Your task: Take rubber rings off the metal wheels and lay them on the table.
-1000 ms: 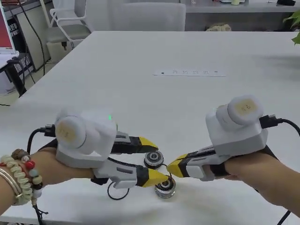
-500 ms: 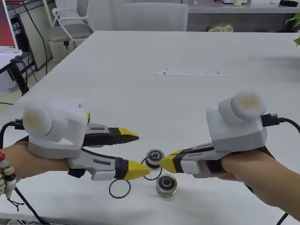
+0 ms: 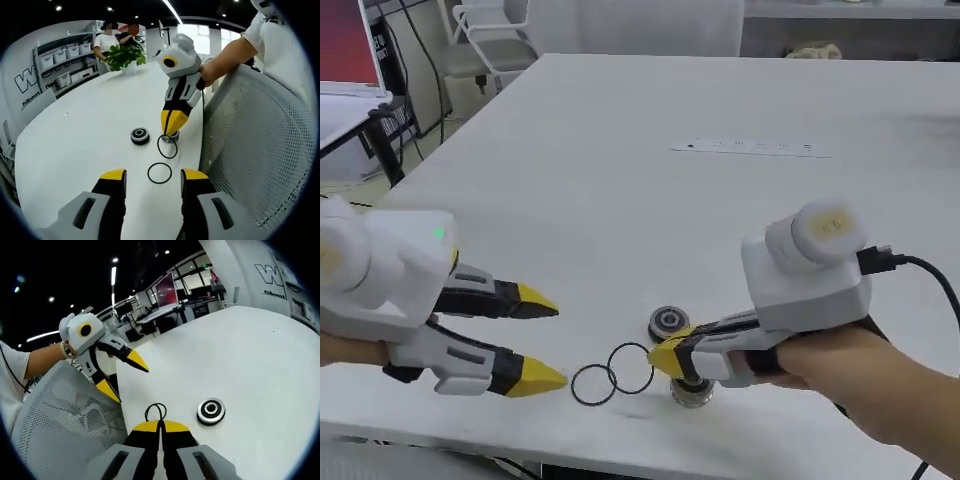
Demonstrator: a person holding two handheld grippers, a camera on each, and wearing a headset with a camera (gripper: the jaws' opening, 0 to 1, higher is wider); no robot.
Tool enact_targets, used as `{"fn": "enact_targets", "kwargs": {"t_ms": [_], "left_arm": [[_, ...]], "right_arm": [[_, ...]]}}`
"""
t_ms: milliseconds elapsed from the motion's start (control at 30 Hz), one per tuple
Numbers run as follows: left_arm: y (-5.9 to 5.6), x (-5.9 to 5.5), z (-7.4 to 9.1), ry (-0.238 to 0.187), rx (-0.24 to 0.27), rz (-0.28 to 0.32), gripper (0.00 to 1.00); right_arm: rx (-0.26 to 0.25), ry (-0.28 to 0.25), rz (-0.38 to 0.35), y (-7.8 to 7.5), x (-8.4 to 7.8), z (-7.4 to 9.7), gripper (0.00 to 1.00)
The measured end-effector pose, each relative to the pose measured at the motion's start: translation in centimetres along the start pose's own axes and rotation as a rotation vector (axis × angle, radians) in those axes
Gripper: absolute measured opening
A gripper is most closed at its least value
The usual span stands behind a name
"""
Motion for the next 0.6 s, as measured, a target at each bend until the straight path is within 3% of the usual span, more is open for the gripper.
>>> {"fn": "enact_targets", "kwargs": {"t_ms": [433,600], "left_arm": [[-0.8,-2.0,1.0,-0.043,0.057,0.105,0.51],[-1.2,-2.4,1.1,-0.052,0.064,0.132,0.53]], "right_arm": [[-0.013,0.069,0.048,-0.1,-0.2,-1.7,0.0],[-0.037,0.095,0.125,-0.2,-0.3,-2.1,0.0]]}}
Point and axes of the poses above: the centre of the closed fingertips' face, and the gripper's own axes: z roughly backward along the fingers, y roughly to its left, x roughly out of its top, the point moved 9 cm from there along z, roughly backward along the fingers, and after that the axes turned 1 degree about x, right-handed, at the moved point
